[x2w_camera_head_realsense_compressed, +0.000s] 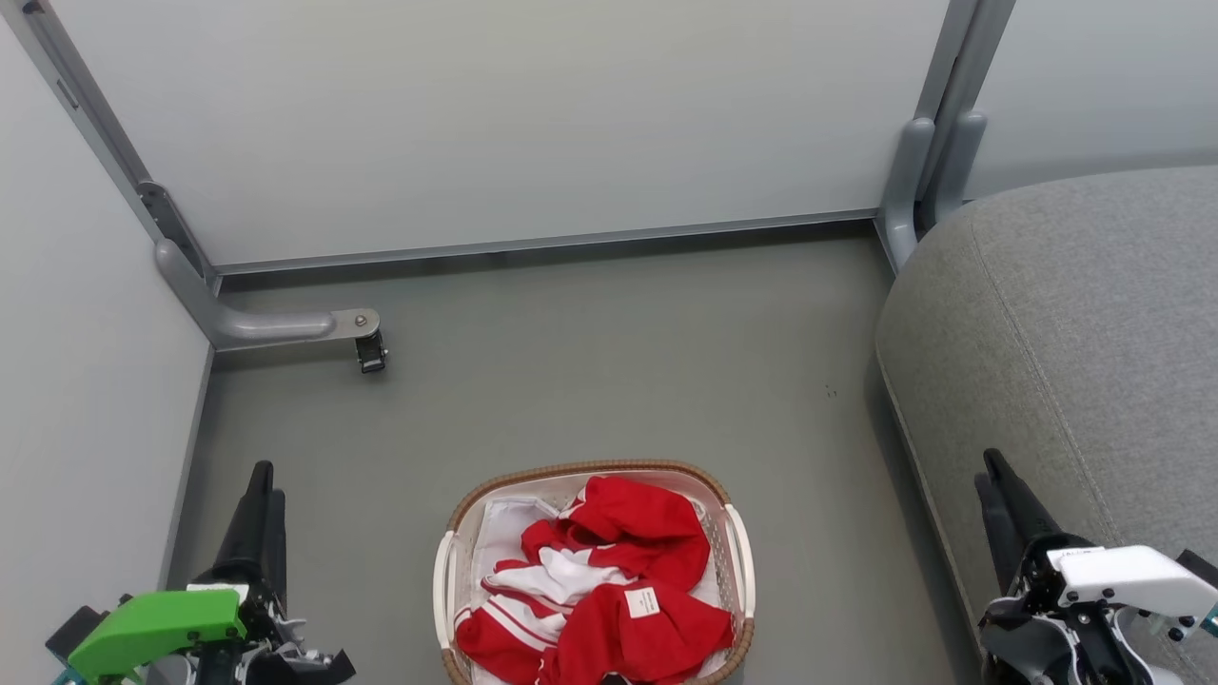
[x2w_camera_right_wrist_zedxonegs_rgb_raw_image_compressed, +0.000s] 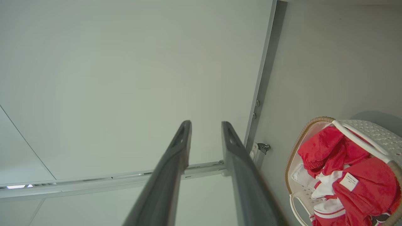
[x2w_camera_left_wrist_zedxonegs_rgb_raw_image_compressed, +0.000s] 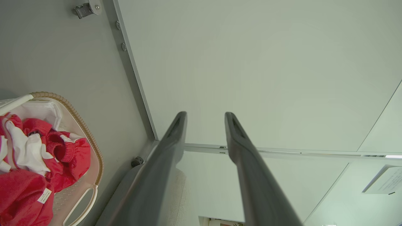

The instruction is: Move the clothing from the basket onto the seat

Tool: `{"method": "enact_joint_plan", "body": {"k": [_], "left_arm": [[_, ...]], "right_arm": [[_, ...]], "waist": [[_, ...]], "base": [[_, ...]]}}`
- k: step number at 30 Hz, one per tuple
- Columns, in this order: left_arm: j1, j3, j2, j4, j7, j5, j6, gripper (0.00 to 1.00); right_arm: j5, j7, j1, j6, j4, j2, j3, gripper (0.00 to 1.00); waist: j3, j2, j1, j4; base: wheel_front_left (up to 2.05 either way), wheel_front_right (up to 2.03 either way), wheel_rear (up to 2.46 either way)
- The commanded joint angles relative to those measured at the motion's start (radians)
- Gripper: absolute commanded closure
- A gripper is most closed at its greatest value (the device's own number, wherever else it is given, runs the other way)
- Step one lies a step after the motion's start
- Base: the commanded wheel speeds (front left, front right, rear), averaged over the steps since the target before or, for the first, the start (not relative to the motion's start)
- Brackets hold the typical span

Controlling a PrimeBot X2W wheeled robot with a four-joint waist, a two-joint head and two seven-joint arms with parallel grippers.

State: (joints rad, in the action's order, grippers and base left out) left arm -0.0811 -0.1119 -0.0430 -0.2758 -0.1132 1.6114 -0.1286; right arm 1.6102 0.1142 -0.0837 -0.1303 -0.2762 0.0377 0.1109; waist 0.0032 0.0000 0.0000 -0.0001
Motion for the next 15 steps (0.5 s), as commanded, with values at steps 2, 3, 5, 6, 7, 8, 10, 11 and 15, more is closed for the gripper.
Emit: {"method": "enact_joint_plan", "body": {"k": [2,3,5,6,7,8,10,11,15], "left_arm": [[0.007,0.007,0.001,-0.003,0.006,-0.003,0.000,0.00],[0.008,0.012,0.001,0.000,0.011,-0.004,0.000,0.00],[0.011,0.021,0.001,0.007,0.021,-0.009,0.000,0.00],[0.014,0.026,0.000,0.011,0.027,-0.012,0.000,0.00],[0.015,0.030,0.000,0.014,0.031,-0.015,0.000,0.00],[0.017,0.034,0.000,0.018,0.037,-0.018,0.000,0.00],[0.021,0.041,0.000,0.025,0.047,-0.026,0.000,0.00],[0.022,0.044,0.000,0.028,0.051,-0.032,0.000,0.00],[0.024,0.052,-0.001,0.045,0.069,-0.085,0.000,0.00]], "right_arm": [[-0.004,-0.006,0.006,0.000,-0.004,-0.001,-0.005,0.00],[-0.007,-0.011,0.007,0.000,-0.003,-0.001,-0.009,0.00],[-0.014,-0.021,0.008,0.000,-0.001,-0.001,-0.015,0.00],[-0.018,-0.027,0.009,0.000,-0.001,0.000,-0.018,0.00],[-0.022,-0.031,0.009,0.000,-0.001,0.000,-0.020,0.00],[-0.029,-0.037,0.010,0.000,-0.002,0.000,-0.021,0.00],[-0.043,-0.047,0.010,0.000,-0.004,0.001,-0.023,0.00],[-0.049,-0.051,0.010,0.000,-0.004,0.001,-0.023,0.00],[-0.091,-0.070,0.008,0.000,-0.003,0.002,-0.022,0.00]], "waist": [[0.000,0.0000,0.0000,0.000],[0.000,0.0000,0.0000,0.000],[0.000,0.0000,0.0000,0.000],[0.000,0.0000,0.0000,0.000],[0.000,0.0000,0.0000,0.000],[0.000,0.0000,0.0000,0.000],[0.001,0.0000,0.0000,0.000],[0.001,0.0000,0.0000,0.000],[0.001,0.0000,0.0000,0.000]], "base": [[0.00,0.00,0.00],[0.00,0.00,0.00],[0.00,0.00,0.00],[0.00,0.00,0.00],[0.00,0.00,0.00],[0.00,0.00,0.00],[0.00,0.00,0.00],[0.00,0.00,0.00],[0.00,0.00,0.00]]}}
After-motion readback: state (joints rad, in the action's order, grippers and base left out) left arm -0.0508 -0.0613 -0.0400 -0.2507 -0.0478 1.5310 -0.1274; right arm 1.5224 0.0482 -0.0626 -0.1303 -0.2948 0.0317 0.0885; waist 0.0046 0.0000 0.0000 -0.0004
